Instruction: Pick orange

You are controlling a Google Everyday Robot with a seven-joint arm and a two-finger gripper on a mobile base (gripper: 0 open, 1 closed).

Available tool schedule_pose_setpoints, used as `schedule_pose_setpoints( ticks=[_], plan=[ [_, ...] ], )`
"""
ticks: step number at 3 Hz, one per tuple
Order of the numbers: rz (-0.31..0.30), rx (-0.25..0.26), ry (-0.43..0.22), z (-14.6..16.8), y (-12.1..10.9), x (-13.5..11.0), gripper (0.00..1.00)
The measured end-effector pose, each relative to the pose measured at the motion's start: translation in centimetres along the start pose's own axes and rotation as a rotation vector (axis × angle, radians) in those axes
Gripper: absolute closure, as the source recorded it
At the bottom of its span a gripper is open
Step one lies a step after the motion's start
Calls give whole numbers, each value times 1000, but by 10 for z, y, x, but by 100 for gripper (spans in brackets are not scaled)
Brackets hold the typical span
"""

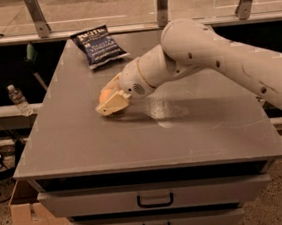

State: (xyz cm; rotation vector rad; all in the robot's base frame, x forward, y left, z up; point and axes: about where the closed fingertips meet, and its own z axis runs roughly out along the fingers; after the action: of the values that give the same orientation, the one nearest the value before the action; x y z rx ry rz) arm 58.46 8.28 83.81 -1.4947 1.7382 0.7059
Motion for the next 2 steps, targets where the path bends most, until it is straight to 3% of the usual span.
schedule_pose_setpoints(
  ticks=[1,2],
  plan=[
    [16,10,-14,-11,-1,3,88],
    [-11,-5,-98,-29,1,-28,100]
  ],
)
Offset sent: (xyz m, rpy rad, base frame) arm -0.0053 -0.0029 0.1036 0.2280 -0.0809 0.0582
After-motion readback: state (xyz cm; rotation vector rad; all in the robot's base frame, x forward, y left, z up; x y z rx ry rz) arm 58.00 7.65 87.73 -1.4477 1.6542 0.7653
